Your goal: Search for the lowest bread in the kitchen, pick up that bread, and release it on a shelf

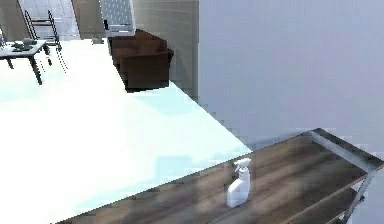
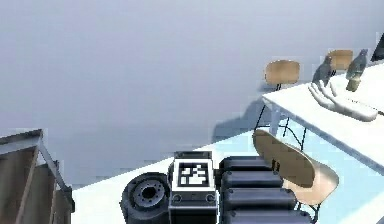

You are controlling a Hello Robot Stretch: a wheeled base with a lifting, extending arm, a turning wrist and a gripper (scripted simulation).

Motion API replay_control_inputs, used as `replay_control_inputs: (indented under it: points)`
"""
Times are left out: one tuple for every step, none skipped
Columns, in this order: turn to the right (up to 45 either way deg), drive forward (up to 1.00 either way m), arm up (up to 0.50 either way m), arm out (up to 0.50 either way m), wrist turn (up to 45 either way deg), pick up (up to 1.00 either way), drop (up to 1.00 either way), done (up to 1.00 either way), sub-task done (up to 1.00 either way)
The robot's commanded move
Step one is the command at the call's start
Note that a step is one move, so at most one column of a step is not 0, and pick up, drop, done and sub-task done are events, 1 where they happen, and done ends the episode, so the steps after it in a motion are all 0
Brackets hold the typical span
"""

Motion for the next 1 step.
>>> replay_control_inputs:
  points:
    - [-6.0,0.0,0.0,0.0,0.0,0.0,0.0,0.0,0.0]
